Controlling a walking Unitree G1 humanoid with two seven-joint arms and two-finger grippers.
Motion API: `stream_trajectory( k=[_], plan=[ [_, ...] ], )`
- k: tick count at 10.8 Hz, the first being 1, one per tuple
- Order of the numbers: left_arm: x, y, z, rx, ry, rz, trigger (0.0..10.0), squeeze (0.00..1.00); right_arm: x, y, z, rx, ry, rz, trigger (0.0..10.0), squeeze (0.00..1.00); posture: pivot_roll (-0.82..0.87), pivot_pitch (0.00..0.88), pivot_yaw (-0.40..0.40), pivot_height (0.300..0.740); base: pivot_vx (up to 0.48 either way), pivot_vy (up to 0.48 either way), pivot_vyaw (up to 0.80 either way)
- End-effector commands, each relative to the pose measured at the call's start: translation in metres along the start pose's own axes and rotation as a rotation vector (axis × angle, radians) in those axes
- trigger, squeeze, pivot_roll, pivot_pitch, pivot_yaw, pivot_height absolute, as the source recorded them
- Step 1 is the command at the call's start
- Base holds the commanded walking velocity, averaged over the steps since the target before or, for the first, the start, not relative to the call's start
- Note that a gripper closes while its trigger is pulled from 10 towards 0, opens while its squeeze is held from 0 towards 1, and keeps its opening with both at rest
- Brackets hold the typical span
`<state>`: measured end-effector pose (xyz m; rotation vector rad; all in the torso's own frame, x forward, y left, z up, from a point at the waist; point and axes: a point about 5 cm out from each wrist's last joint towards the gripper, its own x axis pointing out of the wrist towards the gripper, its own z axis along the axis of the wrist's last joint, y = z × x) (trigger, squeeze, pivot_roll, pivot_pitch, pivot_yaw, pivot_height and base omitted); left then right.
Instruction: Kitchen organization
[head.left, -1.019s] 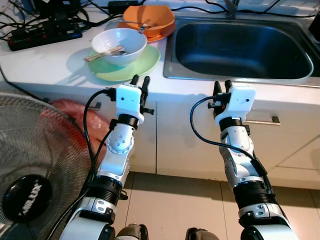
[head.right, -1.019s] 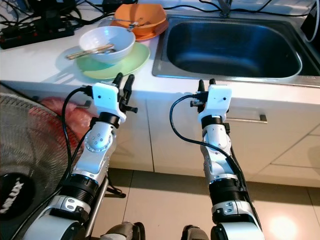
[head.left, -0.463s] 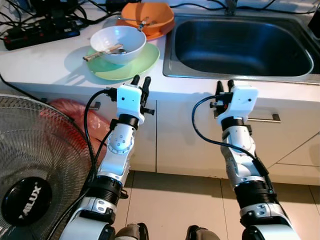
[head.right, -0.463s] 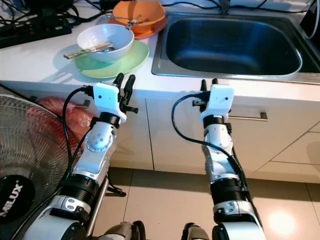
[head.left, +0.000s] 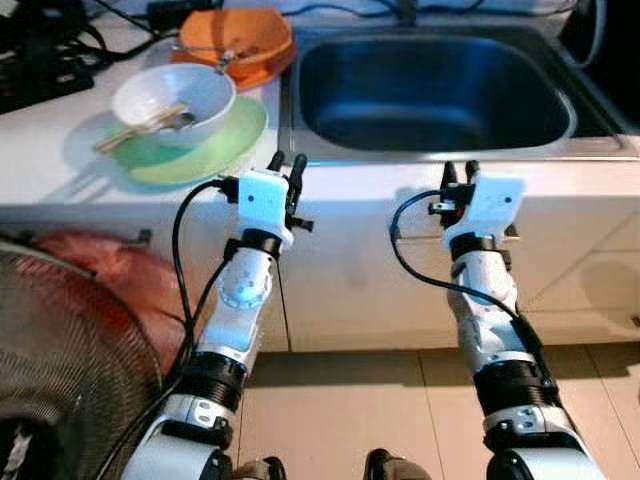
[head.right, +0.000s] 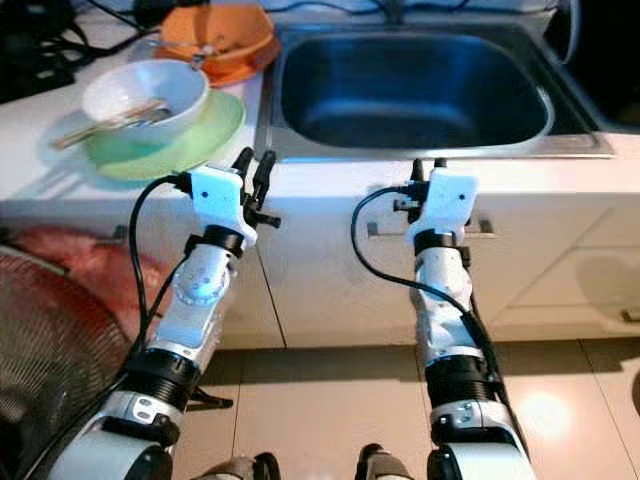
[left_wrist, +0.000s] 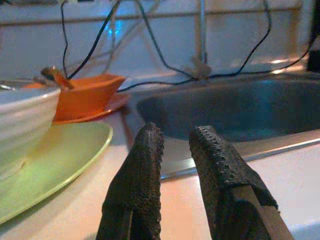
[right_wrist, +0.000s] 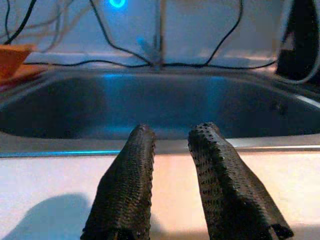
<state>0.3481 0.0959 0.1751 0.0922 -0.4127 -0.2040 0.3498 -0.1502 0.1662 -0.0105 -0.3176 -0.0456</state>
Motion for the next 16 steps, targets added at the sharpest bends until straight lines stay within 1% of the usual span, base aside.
stream_trajectory(
  k=[1, 8, 10, 14, 16],
  plan=[
    [-0.0005, 0.0024, -0.0005, 0.001, 0.001, 0.002, 10.0, 0.00, -0.0007, 0.0016, -0.0018, 0.011, 0.009, 0.001, 10.0, 0.00, -0.02, 0.151, 0.025, 0.740, 0.266, 0.000, 0.00],
    [-0.0008, 0.0018, -0.0004, 0.004, -0.002, -0.005, 10.0, 0.00, -0.0010, 0.0019, -0.0022, 0.019, 0.009, -0.001, 10.0, 0.00, -0.01, 0.149, 0.028, 0.740, 0.295, 0.000, 0.00],
    [-0.0011, 0.0012, -0.0004, 0.004, -0.002, -0.007, 10.0, 0.00, -0.0011, 0.0015, -0.0025, 0.021, 0.010, -0.006, 10.0, 0.00, -0.02, 0.150, 0.027, 0.740, 0.339, 0.000, -0.80],
    [-0.0015, 0.0011, 0.0001, 0.003, -0.005, -0.005, 10.0, 0.00, -0.0003, -0.0004, 0.0010, 0.017, -0.012, -0.016, 10.0, 0.00, -0.02, 0.154, 0.025, 0.740, 0.351, 0.000, 0.00],
    [-0.0020, -0.0032, 0.0024, 0.015, -0.024, -0.035, 10.0, 0.00, -0.0003, -0.0007, 0.0010, 0.019, -0.013, -0.017, 10.0, 0.00, -0.02, 0.154, 0.025, 0.740, 0.000, 0.000, 0.00]
  ],
)
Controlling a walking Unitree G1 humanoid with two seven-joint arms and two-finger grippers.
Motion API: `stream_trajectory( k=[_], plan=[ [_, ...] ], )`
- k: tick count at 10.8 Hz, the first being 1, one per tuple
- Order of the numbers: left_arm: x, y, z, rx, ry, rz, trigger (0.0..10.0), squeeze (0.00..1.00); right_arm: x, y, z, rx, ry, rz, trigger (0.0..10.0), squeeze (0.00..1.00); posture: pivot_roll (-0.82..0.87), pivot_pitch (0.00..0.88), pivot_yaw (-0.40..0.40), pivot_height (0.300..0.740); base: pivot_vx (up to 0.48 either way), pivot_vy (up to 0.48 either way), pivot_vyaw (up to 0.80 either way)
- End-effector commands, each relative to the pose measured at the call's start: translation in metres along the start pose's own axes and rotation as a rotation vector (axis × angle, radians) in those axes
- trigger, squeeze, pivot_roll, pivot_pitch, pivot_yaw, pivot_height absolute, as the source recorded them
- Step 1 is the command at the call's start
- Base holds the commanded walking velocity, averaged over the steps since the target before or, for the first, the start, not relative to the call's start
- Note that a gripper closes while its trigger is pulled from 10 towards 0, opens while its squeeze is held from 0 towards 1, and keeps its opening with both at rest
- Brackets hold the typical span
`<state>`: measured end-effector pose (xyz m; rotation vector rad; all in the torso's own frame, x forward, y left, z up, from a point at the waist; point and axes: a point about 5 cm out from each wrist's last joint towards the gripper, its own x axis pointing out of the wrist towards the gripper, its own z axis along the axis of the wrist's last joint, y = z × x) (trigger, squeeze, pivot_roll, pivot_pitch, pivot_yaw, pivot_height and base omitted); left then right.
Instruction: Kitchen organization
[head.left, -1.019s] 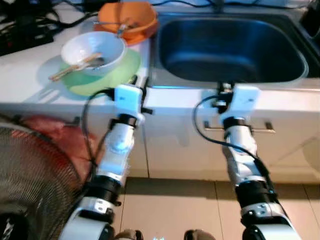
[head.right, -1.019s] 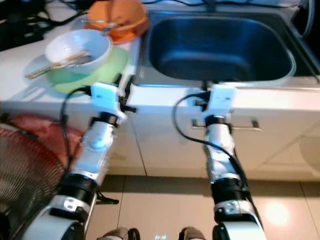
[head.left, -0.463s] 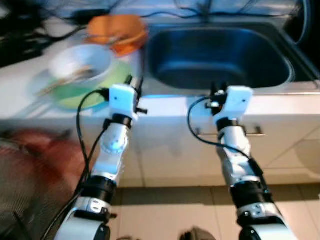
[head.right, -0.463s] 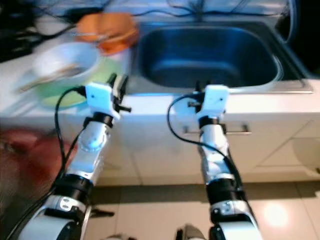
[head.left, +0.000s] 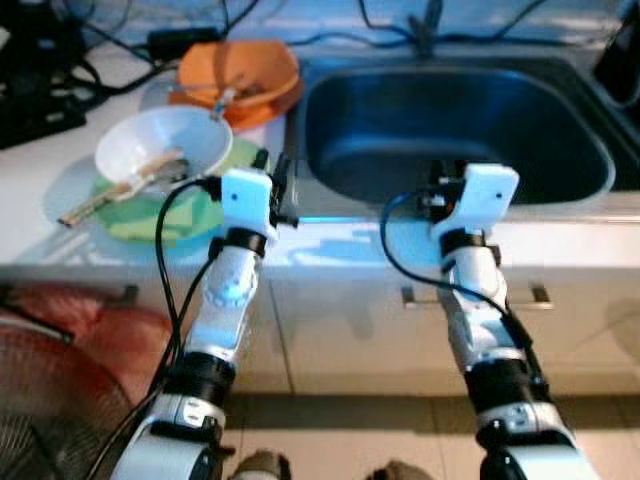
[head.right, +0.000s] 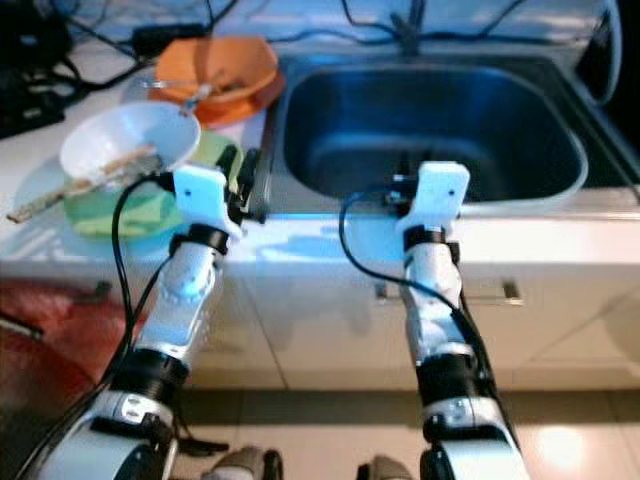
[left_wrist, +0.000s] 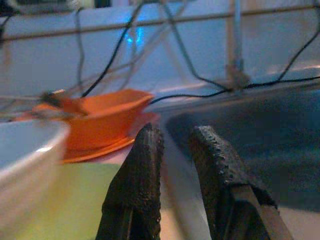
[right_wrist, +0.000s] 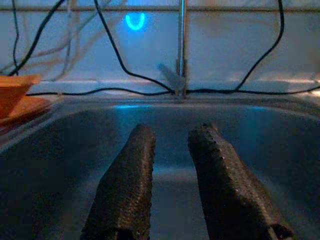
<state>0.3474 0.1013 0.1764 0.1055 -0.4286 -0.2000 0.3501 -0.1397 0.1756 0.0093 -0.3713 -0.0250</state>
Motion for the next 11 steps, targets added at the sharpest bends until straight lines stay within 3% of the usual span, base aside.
stream_trajectory(
  k=[1, 5, 9, 11],
  plan=[
    [-0.002, -0.012, 0.002, 0.005, -0.017, -0.055, 10.0, 0.00, -0.004, -0.012, -0.008, -0.005, 0.040, -0.036, 10.0, 0.00, -0.01, 0.158, 0.025, 0.740, 0.000, 0.000, 0.00],
    [-0.008, -0.027, -0.003, 0.017, 0.001, -0.111, 10.0, 0.00, -0.004, -0.012, -0.009, -0.004, 0.043, -0.039, 10.0, 0.00, -0.01, 0.156, 0.027, 0.740, 0.000, 0.000, 0.00],
    [-0.013, -0.027, -0.001, 0.052, -0.014, -0.113, 10.0, 0.00, -0.005, -0.011, -0.009, -0.003, 0.043, -0.038, 10.0, 0.00, -0.01, 0.154, 0.031, 0.740, 0.000, 0.000, 0.00],
    [-0.017, -0.023, 0.021, 0.177, -0.103, -0.125, 10.0, 0.00, -0.006, -0.012, -0.010, -0.004, 0.046, -0.038, 10.0, 0.00, -0.01, 0.151, 0.030, 0.740, 0.000, 0.000, 0.00]
  ],
)
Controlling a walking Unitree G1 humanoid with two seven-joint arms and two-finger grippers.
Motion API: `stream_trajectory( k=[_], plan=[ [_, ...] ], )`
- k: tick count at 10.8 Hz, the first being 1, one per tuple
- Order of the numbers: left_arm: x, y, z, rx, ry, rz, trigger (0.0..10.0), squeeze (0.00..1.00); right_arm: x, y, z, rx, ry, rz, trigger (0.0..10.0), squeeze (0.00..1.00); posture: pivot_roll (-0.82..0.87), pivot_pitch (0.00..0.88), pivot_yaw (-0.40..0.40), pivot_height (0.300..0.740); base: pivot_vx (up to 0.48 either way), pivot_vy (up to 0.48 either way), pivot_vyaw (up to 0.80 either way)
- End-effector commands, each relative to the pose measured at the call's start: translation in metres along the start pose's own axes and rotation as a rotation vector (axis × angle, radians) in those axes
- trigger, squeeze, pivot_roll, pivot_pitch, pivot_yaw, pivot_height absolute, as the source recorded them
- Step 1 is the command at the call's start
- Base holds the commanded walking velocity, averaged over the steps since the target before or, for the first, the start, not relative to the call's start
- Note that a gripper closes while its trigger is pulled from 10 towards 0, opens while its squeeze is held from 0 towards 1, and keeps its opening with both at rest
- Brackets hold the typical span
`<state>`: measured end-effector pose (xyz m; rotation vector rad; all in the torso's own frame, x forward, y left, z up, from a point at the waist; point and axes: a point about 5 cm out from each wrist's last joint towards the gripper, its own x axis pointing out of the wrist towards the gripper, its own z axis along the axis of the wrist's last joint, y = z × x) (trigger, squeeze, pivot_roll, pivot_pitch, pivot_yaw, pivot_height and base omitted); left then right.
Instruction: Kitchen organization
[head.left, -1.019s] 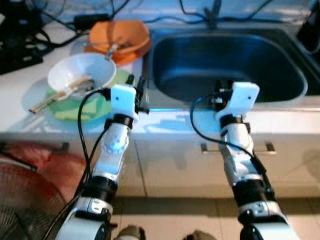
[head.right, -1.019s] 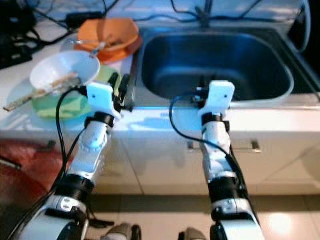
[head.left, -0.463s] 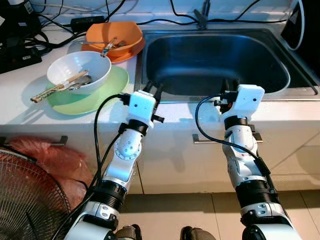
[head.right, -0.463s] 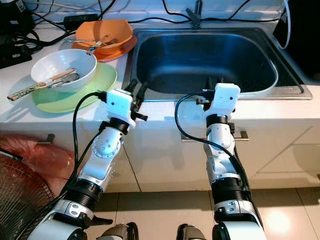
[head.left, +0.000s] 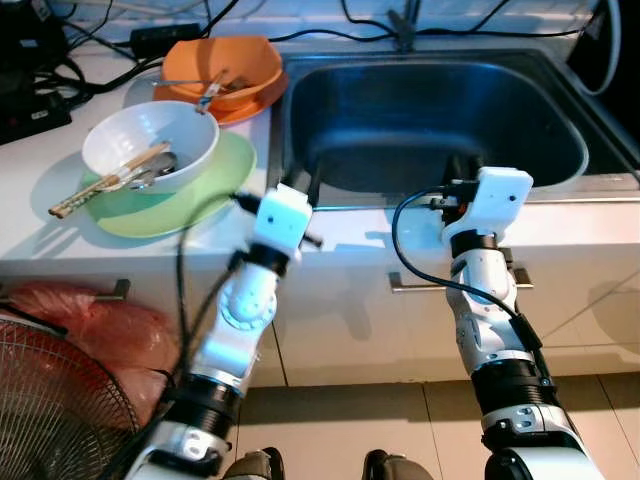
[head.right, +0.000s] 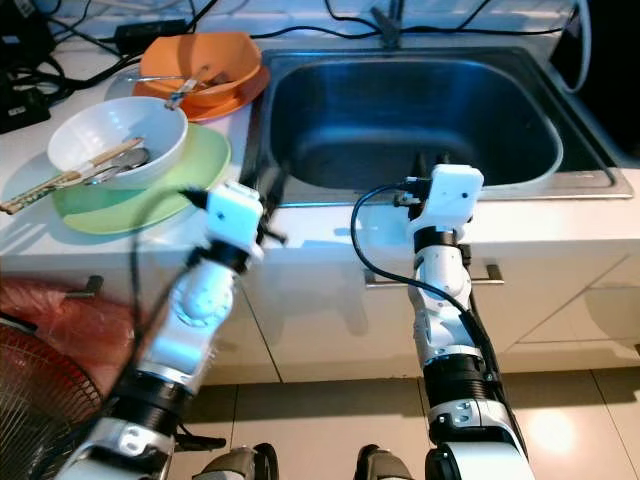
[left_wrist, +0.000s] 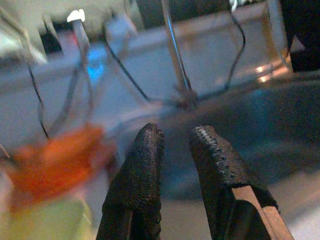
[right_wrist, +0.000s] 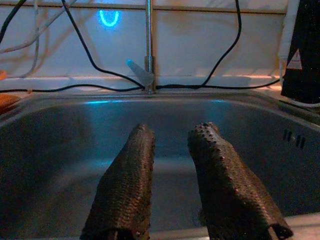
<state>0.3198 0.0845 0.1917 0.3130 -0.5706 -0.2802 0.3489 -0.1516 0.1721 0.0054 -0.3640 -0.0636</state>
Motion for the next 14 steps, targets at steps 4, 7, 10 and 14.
stream_trajectory(
  k=[4, 7, 10, 14],
  plan=[
    [-0.016, 0.005, 0.017, 0.168, -0.052, 0.006, 10.0, 0.00, -0.005, 0.004, -0.010, 0.015, 0.047, 0.013, 10.0, 0.00, 0.02, 0.142, 0.028, 0.740, 0.000, 0.000, 0.00],
    [-0.032, 0.016, 0.000, 0.126, 0.053, 0.048, 10.0, 0.00, -0.005, 0.002, -0.010, 0.012, 0.045, 0.011, 10.0, 0.00, 0.02, 0.144, 0.021, 0.740, 0.000, 0.000, 0.00],
    [-0.041, 0.024, -0.009, 0.136, 0.099, 0.073, 10.0, 0.00, -0.005, 0.002, -0.010, 0.012, 0.046, 0.013, 10.0, 0.00, 0.03, 0.155, 0.016, 0.740, 0.000, 0.000, 0.00],
    [-0.039, 0.016, -0.016, 0.046, 0.138, 0.088, 10.0, 0.00, -0.004, 0.003, -0.008, -0.003, 0.035, 0.032, 10.0, 0.00, 0.02, 0.157, 0.015, 0.740, 0.000, 0.000, 0.00]
  ],
)
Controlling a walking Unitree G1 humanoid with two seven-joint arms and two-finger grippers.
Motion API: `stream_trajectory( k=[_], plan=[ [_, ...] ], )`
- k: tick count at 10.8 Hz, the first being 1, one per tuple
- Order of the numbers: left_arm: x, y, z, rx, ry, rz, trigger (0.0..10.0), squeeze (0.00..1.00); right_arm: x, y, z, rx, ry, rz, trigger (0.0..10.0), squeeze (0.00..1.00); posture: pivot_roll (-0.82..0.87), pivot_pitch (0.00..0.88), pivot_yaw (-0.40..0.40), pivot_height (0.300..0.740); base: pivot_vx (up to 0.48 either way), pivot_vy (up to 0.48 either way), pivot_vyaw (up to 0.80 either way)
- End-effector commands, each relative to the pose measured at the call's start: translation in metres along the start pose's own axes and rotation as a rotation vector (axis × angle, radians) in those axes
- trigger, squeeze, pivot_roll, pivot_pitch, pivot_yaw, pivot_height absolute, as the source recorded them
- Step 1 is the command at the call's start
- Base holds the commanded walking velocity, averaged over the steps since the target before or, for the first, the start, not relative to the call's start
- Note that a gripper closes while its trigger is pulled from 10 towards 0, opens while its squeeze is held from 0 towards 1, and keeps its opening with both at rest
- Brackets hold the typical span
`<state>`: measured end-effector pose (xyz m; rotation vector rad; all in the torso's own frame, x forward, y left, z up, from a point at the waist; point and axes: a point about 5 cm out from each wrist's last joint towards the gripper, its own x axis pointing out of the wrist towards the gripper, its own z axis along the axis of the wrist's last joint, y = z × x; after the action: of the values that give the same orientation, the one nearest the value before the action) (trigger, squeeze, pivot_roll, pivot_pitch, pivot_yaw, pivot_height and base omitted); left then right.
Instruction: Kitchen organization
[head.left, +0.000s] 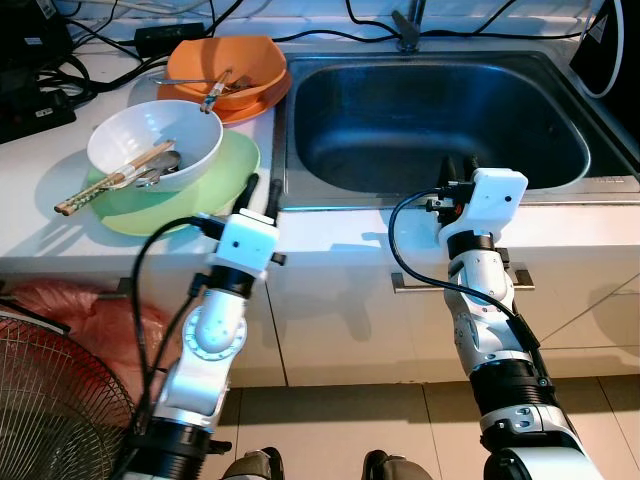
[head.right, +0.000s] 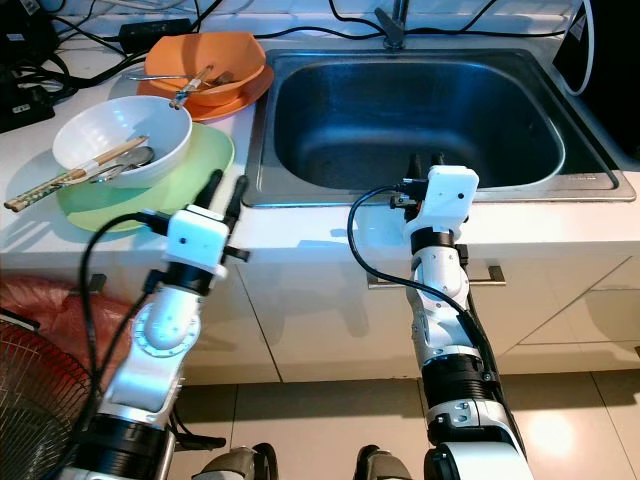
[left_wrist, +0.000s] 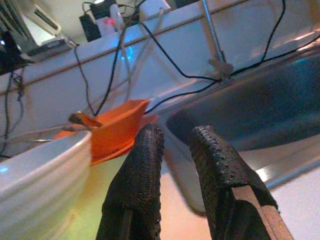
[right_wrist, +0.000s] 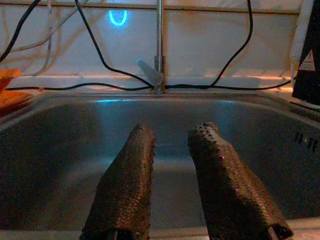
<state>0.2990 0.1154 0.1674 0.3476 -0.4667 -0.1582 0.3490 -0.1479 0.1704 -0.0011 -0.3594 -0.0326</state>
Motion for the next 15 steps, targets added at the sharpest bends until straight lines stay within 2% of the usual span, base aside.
stream_trajectory(
  k=[1, 10, 15],
  plan=[
    [0.0017, -0.0026, -0.0018, -0.016, 0.017, -0.007, 10.0, 0.00, -0.0033, -0.0008, -0.0057, -0.013, 0.025, 0.004, 10.0, 0.00, 0.02, 0.157, 0.015, 0.740, 0.000, 0.000, 0.44],
    [0.0033, -0.0076, -0.0009, -0.039, 0.016, -0.034, 10.0, 0.00, -0.0053, -0.0020, -0.0075, -0.018, 0.031, 0.001, 10.0, 0.00, 0.02, 0.162, 0.020, 0.740, 0.000, 0.000, 0.65],
    [0.0044, -0.0107, -0.0015, -0.042, 0.030, -0.043, 10.0, 0.00, -0.0068, -0.0016, -0.0104, -0.006, 0.048, 0.000, 10.0, 0.00, 0.01, 0.152, 0.022, 0.740, 0.000, 0.000, 0.09]
  ],
)
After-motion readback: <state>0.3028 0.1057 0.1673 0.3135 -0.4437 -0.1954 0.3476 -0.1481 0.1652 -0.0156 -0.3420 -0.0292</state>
